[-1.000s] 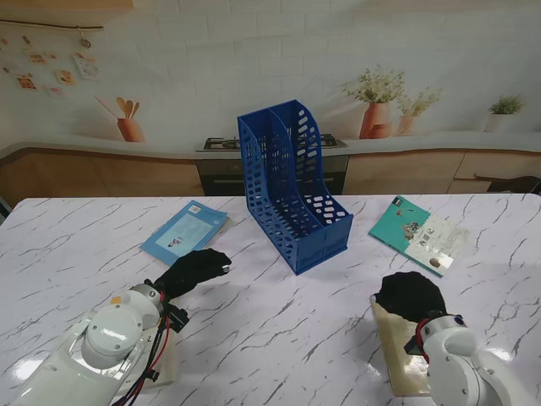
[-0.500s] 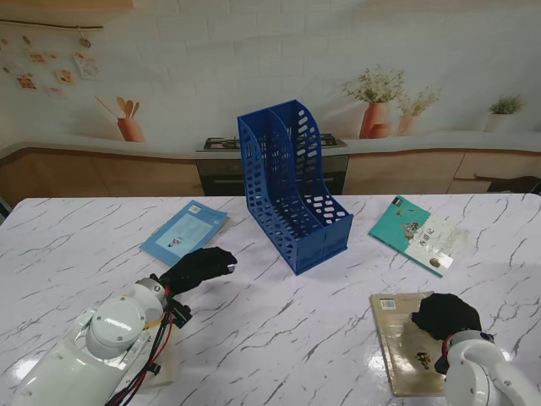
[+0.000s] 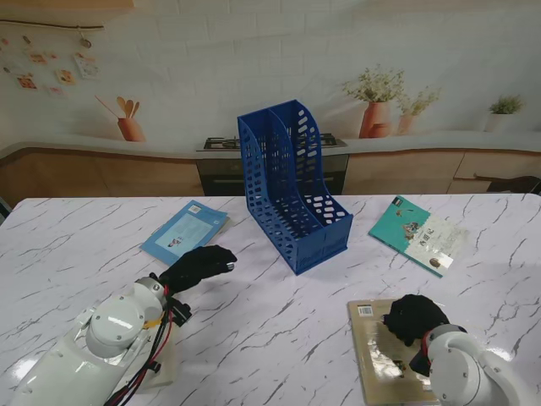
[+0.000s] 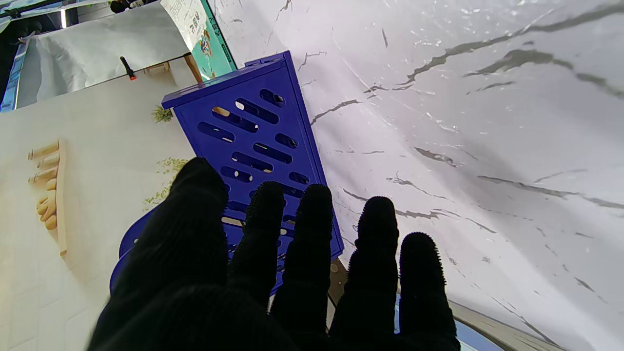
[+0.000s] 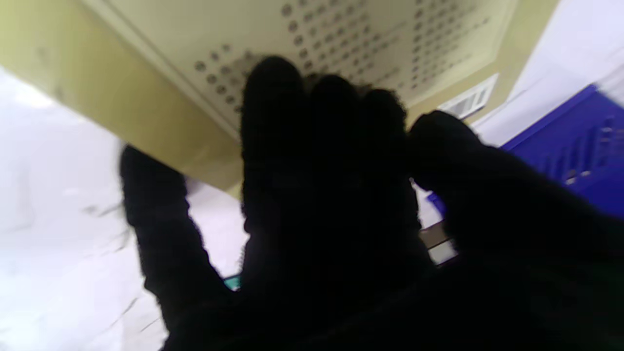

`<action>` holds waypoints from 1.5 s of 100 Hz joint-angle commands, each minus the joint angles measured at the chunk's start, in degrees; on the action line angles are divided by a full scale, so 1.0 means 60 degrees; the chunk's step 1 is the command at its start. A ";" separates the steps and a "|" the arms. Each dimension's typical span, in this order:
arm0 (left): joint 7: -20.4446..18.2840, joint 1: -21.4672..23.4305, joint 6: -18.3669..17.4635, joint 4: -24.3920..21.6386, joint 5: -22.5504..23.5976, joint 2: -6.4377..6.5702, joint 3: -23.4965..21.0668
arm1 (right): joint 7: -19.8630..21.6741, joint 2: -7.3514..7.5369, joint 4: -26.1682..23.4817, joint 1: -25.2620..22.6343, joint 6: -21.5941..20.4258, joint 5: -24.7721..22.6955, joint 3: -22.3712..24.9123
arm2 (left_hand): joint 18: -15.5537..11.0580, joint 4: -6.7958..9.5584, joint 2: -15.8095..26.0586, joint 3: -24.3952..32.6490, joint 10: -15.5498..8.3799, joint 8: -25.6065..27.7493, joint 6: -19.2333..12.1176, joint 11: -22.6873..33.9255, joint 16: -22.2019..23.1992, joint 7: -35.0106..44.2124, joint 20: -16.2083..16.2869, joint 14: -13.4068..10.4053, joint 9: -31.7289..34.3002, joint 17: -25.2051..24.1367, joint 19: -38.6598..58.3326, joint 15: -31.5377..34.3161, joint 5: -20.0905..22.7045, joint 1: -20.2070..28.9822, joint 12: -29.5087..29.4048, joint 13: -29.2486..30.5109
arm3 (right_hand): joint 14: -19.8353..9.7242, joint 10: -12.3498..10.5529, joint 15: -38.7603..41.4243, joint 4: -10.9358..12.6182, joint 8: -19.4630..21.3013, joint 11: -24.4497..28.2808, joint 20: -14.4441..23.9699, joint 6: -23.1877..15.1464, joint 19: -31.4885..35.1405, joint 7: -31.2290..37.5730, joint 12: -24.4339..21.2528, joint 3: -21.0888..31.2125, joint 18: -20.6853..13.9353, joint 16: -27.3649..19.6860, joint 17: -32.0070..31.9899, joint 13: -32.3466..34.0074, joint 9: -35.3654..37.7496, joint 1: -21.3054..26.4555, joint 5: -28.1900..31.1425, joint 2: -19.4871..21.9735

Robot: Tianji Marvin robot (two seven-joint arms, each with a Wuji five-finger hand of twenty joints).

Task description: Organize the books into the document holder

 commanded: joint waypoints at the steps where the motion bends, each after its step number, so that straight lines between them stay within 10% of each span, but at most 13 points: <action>1: -0.0054 0.0110 -0.0281 -0.0045 -0.0065 -0.0047 0.0021 | 0.0282 -0.0192 0.0231 0.0012 0.0015 0.0186 -0.0522 | 0.0039 0.0234 0.0267 -0.0025 -0.0121 -0.0148 -0.0051 0.0081 0.0008 0.0021 -0.0058 -0.0297 -0.0100 -0.0067 0.0325 0.0090 0.0017 -0.0146 -0.0061 0.0220 | 0.0572 0.0650 -0.1829 -0.0451 -0.0232 -0.1746 -0.0206 0.0201 0.0275 0.0201 -0.1098 0.0119 -0.2073 -0.0966 0.0394 -0.0723 -0.0238 0.0286 0.0066 -0.0161; 134: -0.0352 0.0141 -0.0514 0.0238 -0.0601 -0.0039 0.0366 | -0.0782 -0.0683 0.2356 0.3406 -0.1296 0.2169 -0.3953 | 0.0103 0.0257 0.0374 -0.0192 -0.0057 -0.0168 -0.0022 0.0074 0.0026 -0.0027 0.0025 -0.0257 -0.0130 0.0032 0.0612 0.0136 0.0062 -0.0096 -0.0066 0.0195 | 0.0460 0.0546 -0.1973 -0.0448 -0.0628 -0.1802 -0.1166 0.0104 0.0030 0.0314 -0.1407 0.0004 -0.2787 -0.1421 0.0828 -0.0745 -0.0326 0.0315 -0.0043 -0.0142; 150: -0.0391 0.0072 -0.0493 0.0329 -0.0608 -0.0038 0.0427 | -0.0865 -0.0681 0.1898 0.3092 -0.1236 0.2167 -0.3596 | 0.0109 0.0259 0.0355 -0.0187 -0.0067 -0.0166 -0.0018 0.0077 0.0026 -0.0026 0.0023 -0.0264 -0.0150 0.0037 0.0631 0.0139 0.0041 -0.0074 -0.0063 0.0192 | 0.0397 0.0226 -0.1986 -0.0337 -0.0251 -0.1770 -0.0685 -0.0375 0.0322 0.0076 -0.1271 -0.0462 -0.1983 -0.1292 -0.0413 -0.0957 -0.0576 0.0095 -0.0173 0.0248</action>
